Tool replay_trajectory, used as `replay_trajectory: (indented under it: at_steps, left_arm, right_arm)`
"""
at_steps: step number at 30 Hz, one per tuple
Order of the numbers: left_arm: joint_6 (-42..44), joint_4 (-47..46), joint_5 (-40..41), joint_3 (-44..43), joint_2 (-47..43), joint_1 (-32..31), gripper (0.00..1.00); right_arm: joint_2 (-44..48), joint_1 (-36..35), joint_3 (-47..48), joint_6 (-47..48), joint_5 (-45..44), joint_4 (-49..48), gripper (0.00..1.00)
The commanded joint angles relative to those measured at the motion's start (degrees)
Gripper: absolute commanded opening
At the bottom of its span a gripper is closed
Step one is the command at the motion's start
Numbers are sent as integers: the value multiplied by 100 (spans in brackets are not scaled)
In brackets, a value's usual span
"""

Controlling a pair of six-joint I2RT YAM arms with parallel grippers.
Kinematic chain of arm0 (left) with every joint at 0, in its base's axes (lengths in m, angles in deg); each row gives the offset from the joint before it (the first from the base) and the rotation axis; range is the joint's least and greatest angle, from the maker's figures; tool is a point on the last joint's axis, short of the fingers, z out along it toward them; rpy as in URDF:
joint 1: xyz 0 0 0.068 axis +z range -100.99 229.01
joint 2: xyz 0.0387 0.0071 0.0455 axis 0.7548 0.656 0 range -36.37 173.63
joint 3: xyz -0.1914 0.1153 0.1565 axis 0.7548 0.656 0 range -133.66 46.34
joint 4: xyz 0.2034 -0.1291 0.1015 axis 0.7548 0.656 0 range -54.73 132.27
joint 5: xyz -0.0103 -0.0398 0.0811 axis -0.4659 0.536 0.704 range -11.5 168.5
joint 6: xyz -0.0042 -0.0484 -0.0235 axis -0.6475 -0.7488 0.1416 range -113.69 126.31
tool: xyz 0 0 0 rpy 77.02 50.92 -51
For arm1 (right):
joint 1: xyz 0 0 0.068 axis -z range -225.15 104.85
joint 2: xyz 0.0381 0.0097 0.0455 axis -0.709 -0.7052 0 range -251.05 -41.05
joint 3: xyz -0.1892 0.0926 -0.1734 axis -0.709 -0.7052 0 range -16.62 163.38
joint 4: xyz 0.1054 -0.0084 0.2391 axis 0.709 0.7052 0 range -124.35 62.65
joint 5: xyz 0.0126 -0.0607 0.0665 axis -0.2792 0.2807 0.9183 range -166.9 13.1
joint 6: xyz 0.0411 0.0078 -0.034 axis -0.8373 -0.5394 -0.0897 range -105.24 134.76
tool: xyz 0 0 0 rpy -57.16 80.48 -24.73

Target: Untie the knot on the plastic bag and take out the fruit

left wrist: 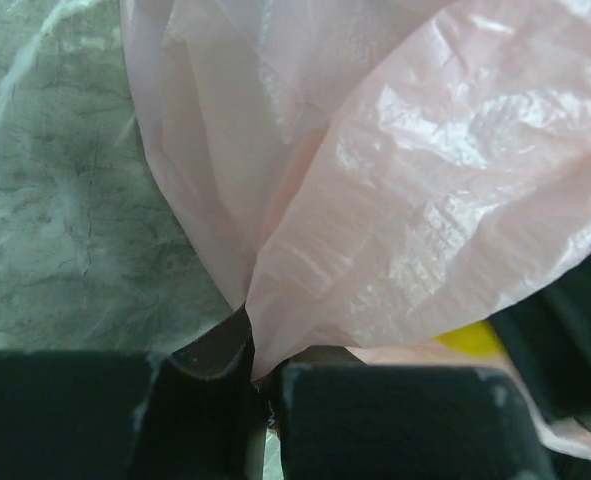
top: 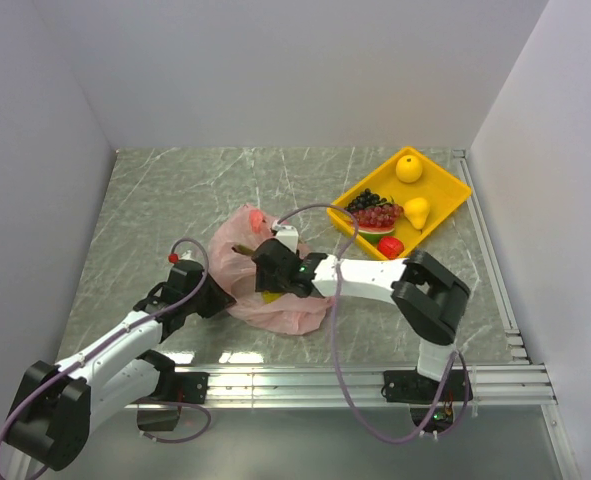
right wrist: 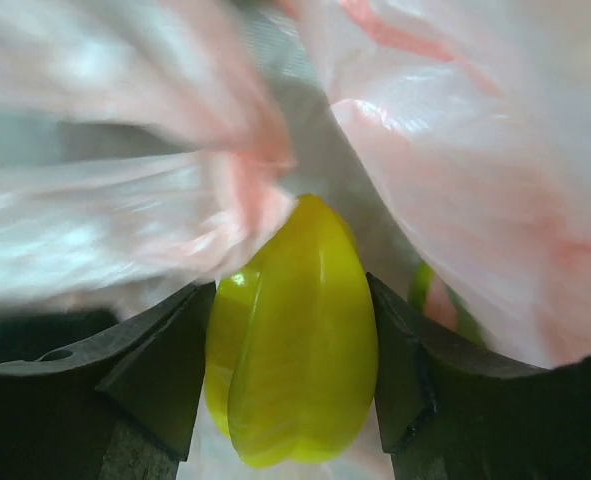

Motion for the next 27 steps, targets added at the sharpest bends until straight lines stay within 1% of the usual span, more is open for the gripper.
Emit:
replay_trajectory:
  at_steps: [1,3,8,9,11,15,18,19,21,22,23,24,25,26,27]
  left_arm:
    - [180,-82,31,-153,38,-29,11]
    - [198,-55,75,-180,3,-29,11]
    - [189,-20,84,-189,-6,-29,11]
    - [189,-20,75,-197,3,-20,11]
    - [189,-29,67,-189,-6,-20,11]
    - [241,15,49,-215,3,-29,11]
    - [347,76,-21,-329,12,-29,11]
    - [373,103,-30,-364,20,-29,11]
    - [470,156,-56,-434,12,-20,11]
    - [505,208,-57,-469,20,-29,11]
    - [575,226,-91,-479,21,-20,11]
    - [619,235,-170,-513,21,-20,11]
    - [637,244,-214,-522,38,-29,11]
    - [681,235,-258,-523,38,-20,11]
    - [690,235,-285,-523,29,-29,11]
  right_arm:
    - [786,-100,-228,511,-125,-723,0]
    - [1136,-188,-500,784,-142,-1083,0]
    - [1937,-215,-1072,1424,148,-1972,0]
    - [2217,-206,-1177,1530,139,-2165,0]
    - [2482,-206,-1213,1872,139,-2272,0]
    - [3053,-31,-950,2374,-220,-1887,0]
    - [3431,627,-993,2638,-510,-1623,0]
    - [3528,1116,-1029,2674,-537,-1535,0]
    - [3721,1768,-1038,2709,-485,-1211,0]
    - [3775,2067,-1046,2814,-554,-1139,0]
    - [3819,2671,-1064,2876,-651,-1077,0]
    - [3854,2946,-1055,2946,-774,-1007,1]
    - [3837,3306,-1029,3007,-801,-954,1]
    - [3785,3866,-977,3060,-845,-919,1]
    - [3619,4211,-907,3052,-749,-919,1]
